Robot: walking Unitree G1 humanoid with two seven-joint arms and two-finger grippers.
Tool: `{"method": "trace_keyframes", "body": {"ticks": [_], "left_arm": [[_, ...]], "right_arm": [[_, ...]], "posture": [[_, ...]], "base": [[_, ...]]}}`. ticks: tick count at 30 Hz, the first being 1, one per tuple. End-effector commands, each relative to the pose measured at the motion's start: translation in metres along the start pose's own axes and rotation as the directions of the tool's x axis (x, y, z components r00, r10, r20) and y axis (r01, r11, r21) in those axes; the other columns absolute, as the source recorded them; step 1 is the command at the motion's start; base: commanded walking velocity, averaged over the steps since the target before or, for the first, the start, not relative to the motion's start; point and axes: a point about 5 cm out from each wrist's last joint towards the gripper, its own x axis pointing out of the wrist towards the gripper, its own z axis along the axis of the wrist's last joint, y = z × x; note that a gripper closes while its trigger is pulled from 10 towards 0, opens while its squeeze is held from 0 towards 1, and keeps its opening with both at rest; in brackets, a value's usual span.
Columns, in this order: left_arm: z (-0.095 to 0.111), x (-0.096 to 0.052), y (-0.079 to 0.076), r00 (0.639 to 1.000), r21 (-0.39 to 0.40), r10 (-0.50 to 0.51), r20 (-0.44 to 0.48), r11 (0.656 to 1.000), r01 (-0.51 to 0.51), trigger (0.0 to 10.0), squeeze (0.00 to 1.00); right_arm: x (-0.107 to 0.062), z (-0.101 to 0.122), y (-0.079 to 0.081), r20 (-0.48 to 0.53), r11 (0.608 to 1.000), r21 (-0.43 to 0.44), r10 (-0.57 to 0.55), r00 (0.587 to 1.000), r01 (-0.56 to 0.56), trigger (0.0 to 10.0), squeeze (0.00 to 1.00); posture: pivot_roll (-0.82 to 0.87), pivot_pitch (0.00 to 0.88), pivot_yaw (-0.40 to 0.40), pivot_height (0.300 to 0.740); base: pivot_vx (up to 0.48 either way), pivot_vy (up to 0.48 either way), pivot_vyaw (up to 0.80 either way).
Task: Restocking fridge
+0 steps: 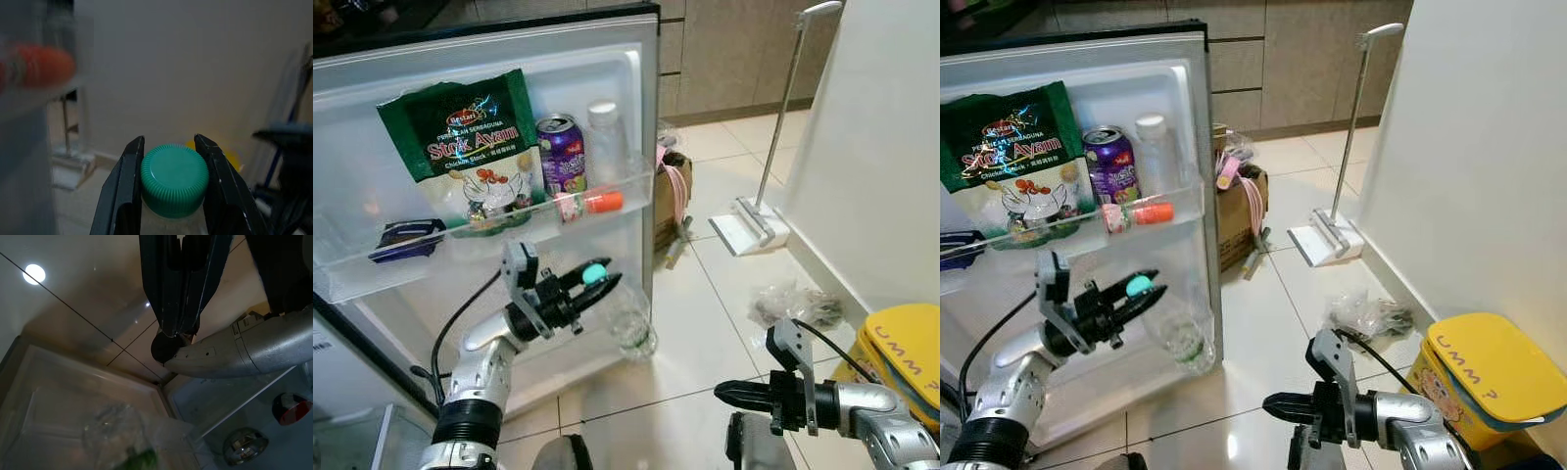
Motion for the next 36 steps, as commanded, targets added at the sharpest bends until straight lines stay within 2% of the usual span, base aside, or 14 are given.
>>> {"method": "trace_keyframes", "body": {"ticks": [1, 3, 10, 15, 16, 18, 19, 20, 24, 26, 27, 32, 33, 36], "left_arm": [[0.007, -0.006, -0.003, 0.999, -0.015, -0.049, 0.004, 0.999, 0.049, 10.0, 0.0], [0.009, -0.008, -0.005, 0.997, -0.041, -0.081, 0.004, 0.996, 0.081, 10.0, 0.0], [0.015, -0.006, 0.002, 0.998, -0.027, -0.008, 0.065, 1.0, 0.01, 10.0, 0.0], [0.014, 0.002, 0.006, 0.992, 0.011, 0.073, 0.103, 0.997, -0.074, 10.0, 0.0], [0.009, 0.007, 0.005, 0.99, 0.05, 0.106, 0.092, 0.993, -0.111, 10.0, 0.0], [0.009, 0.007, 0.005, 0.99, 0.05, 0.106, 0.092, 0.993, -0.111, 10.0, 0.0], [0.006, 0.011, 0.003, 0.988, 0.081, 0.131, 0.083, 0.987, -0.137, 10.0, 0.0], [-0.001, 0.024, -0.003, 0.986, 0.164, 0.154, 0.064, 0.973, -0.162, 10.0, 0.0], [-0.003, 0.033, -0.007, 0.986, 0.205, 0.152, 0.064, 0.965, -0.162, 10.0, 0.0], [-0.003, 0.046, -0.014, 0.99, 0.304, 0.128, 0.055, 0.942, -0.139, 10.0, 0.0], [-0.003, 0.046, -0.014, 0.99, 0.304, 0.128, 0.055, 0.942, -0.139, 10.0, 0.0], [0.0, 0.061, -0.016, 0.99, 0.466, 0.13, 0.049, 0.874, -0.138, 10.0, 0.0], [0.0, 0.061, -0.016, 0.99, 0.466, 0.13, 0.049, 0.874, -0.138, 10.0, 0.0], [0.001, 0.063, -0.015, 0.989, 0.519, 0.14, 0.041, 0.843, -0.14, 10.0, 0.0]], "right_arm": [[-0.003, 0.0, 0.001, -0.002, 1.0, 0.006, 0.0, 1.0, 0.0, 10.0, 0.0], [-0.005, -0.001, 0.0, -0.005, 1.0, 0.007, -0.007, 1.0, 0.007, 10.0, 0.0], [-0.005, 0.0, -0.002, -0.001, 1.0, 0.006, -0.021, 1.0, 0.021, 10.0, 0.0], [-0.002, 0.002, -0.003, 0.008, 0.999, -0.004, -0.042, 0.999, 0.042, 10.0, 0.0], [-0.001, 0.002, -0.004, 0.011, 0.999, -0.005, -0.047, 0.999, 0.047, 10.0, 0.0], [-0.001, 0.002, -0.004, 0.011, 0.999, -0.005, -0.047, 0.999, 0.047, 10.0, 0.0], [0.0, 0.002, -0.004, 0.013, 0.999, -0.006, -0.05, 0.999, 0.05, 10.0, 0.0], [0.002, 0.002, -0.003, 0.015, 0.999, -0.006, -0.05, 0.999, 0.05, 10.0, 0.0], [0.003, 0.001, -0.003, 0.017, 0.999, -0.006, -0.049, 0.999, 0.049, 10.0, 0.0], [0.005, 0.002, -0.002, 0.021, 0.999, -0.007, -0.049, 0.999, 0.049, 10.0, 0.0], [0.005, 0.002, -0.002, 0.021, 0.999, -0.007, -0.049, 0.999, 0.049, 10.0, 0.0], [0.007, 0.002, -0.001, 0.027, 0.999, -0.006, -0.049, 0.998, 0.049, 10.0, 0.0], [0.007, 0.002, -0.001, 0.027, 0.999, -0.006, -0.049, 0.998, 0.049, 10.0, 0.0], [0.008, 0.001, -0.001, 0.028, 0.999, -0.006, -0.049, 0.998, 0.049, 10.0, 0.0]], "posture": [[-0.06, 0.0, -0.009, 0.417], [-0.06, 0.0, -0.01, 0.417], [-0.05, 0.0, -0.008, 0.417], [-0.05, 0.0, -0.007, 0.417], [-0.06, 0.0, -0.006, 0.417], [-0.06, 0.0, -0.006, 0.417], [-0.06, 0.0, -0.006, 0.417], [-0.06, 0.0, -0.003, 0.417], [-0.06, 0.0, -0.001, 0.417], [-0.06, 0.0, 0.002, 0.417], [-0.06, 0.0, 0.002, 0.417], [-0.06, 0.0, 0.008, 0.417], [-0.06, 0.0, 0.008, 0.417], [-0.06, 0.0, 0.011, 0.417]], "base": [[0.0, 0.0, 0.0], [0.0, 0.0, 0.0], [0.0, 0.0, 0.0], [0.0, 0.0, 0.0], [0.0, 0.0, 0.0], [0.0, 0.0, 0.0], [0.0, 0.0, 0.0], [0.0, 0.0, 0.0], [0.0, 0.0, 0.0], [0.0, 0.0, 0.0], [0.0, 0.0, 0.0], [0.0, 0.0, 0.0], [0.0, 0.0, 0.0], [0.0, 0.0, 0.0]]}}
